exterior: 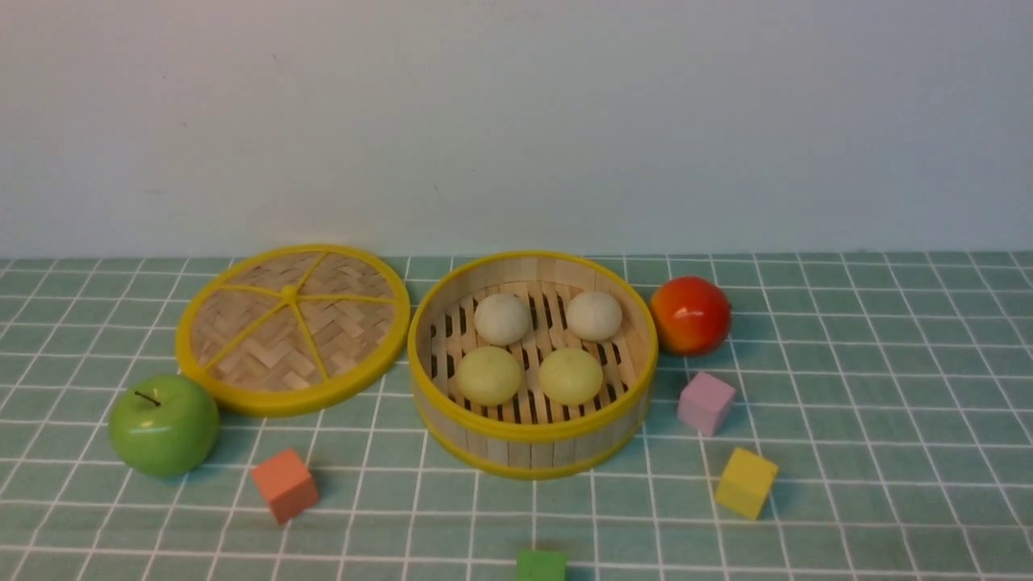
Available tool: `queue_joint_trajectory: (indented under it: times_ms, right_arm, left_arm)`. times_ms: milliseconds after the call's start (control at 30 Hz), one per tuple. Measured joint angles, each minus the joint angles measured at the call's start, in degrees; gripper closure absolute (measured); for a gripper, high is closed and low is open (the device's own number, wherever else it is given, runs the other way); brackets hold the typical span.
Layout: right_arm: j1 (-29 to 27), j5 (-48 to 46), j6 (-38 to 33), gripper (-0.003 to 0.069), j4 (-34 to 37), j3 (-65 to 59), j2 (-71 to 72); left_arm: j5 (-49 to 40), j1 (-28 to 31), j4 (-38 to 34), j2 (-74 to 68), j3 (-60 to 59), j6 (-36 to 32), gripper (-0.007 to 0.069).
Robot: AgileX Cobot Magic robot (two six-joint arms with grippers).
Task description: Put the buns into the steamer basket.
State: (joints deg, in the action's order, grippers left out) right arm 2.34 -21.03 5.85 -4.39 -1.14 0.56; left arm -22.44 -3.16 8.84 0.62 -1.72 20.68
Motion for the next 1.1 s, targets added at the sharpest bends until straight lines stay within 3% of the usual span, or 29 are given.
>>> queue_joint_trajectory:
  times_ms: [1100]
  right_arm:
    - [0.0, 0.0, 0.0, 0.0583, 0.0, 0.0, 0.0]
  left_arm:
    - [0.0, 0.0, 0.0, 0.0, 0.0, 0.0, 0.0405]
